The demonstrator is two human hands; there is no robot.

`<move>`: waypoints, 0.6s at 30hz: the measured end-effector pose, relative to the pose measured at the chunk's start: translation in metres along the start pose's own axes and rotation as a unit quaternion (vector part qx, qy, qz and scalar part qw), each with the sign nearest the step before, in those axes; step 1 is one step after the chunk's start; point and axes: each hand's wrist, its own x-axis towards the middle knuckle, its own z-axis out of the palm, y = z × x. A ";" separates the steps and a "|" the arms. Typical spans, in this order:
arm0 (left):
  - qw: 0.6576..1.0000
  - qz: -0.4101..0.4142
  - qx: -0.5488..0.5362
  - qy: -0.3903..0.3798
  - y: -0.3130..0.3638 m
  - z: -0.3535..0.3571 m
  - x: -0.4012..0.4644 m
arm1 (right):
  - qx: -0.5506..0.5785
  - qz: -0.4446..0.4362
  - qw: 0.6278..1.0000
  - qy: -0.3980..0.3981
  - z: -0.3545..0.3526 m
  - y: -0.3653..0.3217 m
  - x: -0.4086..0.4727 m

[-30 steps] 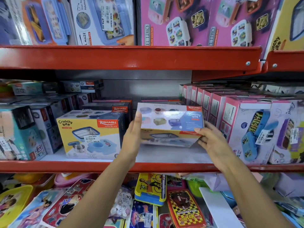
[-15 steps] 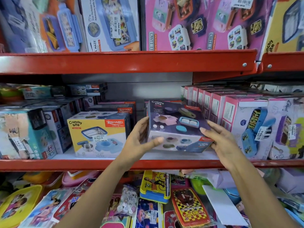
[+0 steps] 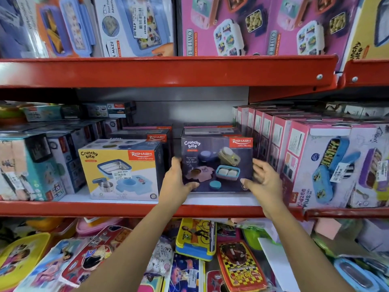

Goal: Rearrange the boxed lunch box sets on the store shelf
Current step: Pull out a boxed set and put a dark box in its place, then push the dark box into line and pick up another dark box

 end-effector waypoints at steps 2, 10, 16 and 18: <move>1.000 -0.008 0.007 0.012 -0.002 0.004 0.003 | -0.002 0.004 1.000 0.024 0.005 0.001 0.004; 0.997 -0.008 0.058 0.047 -0.008 0.014 0.002 | -0.079 0.001 0.996 0.044 0.005 0.011 0.011; 0.996 0.003 0.078 0.050 -0.007 0.017 -0.007 | -0.176 -0.029 0.982 0.067 0.012 0.013 0.001; 0.993 0.005 0.107 0.042 -0.006 0.017 -0.016 | -0.242 -0.033 0.968 0.055 0.019 0.015 -0.008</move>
